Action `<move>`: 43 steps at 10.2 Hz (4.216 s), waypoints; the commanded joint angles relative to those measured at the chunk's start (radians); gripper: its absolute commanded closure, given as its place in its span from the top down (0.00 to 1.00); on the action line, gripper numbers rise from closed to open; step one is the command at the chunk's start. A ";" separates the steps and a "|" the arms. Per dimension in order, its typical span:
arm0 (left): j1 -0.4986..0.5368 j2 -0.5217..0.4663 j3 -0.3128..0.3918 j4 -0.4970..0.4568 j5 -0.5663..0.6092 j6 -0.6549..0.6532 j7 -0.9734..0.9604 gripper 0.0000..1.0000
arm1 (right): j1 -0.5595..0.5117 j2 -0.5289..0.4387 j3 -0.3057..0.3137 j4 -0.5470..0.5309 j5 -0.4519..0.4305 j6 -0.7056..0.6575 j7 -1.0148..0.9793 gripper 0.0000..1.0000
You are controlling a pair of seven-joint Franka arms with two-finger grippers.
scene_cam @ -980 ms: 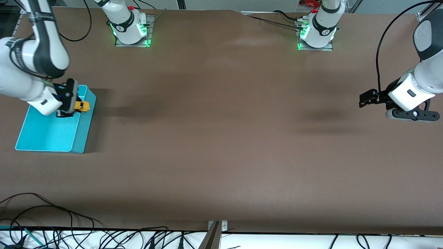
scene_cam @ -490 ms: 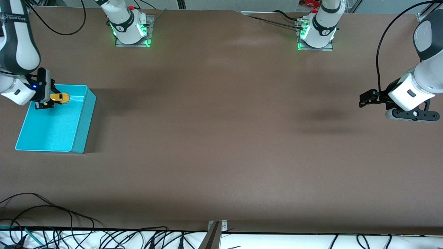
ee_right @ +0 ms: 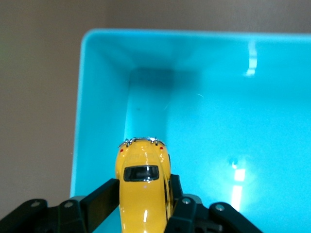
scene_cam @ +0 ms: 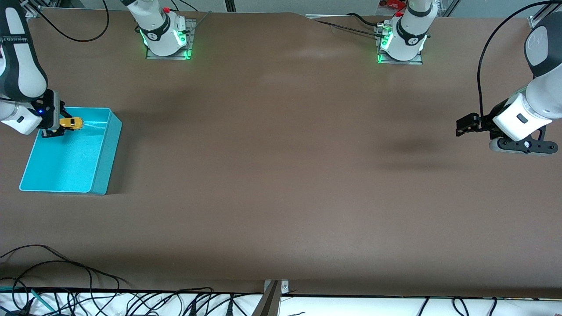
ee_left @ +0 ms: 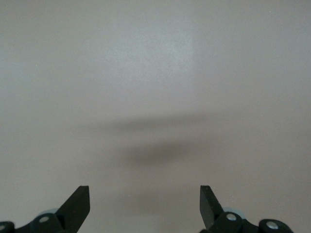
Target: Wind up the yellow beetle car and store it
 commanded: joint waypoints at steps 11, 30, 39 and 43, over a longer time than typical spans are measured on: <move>0.014 -0.012 -0.001 -0.006 -0.011 -0.009 0.027 1.00 | -0.012 0.167 -0.020 0.054 -0.019 0.131 0.029 0.08; 0.012 -0.011 -0.001 -0.006 -0.011 -0.009 0.025 1.00 | 0.071 -0.027 -0.009 0.253 0.090 -0.310 0.455 1.00; 0.012 -0.011 -0.001 -0.006 -0.011 -0.008 0.025 1.00 | 0.386 -0.233 -0.008 0.344 0.159 -0.373 1.734 1.00; 0.012 -0.011 -0.001 -0.005 -0.011 -0.009 0.025 1.00 | 0.515 -0.262 -0.008 0.379 0.084 -0.363 2.003 1.00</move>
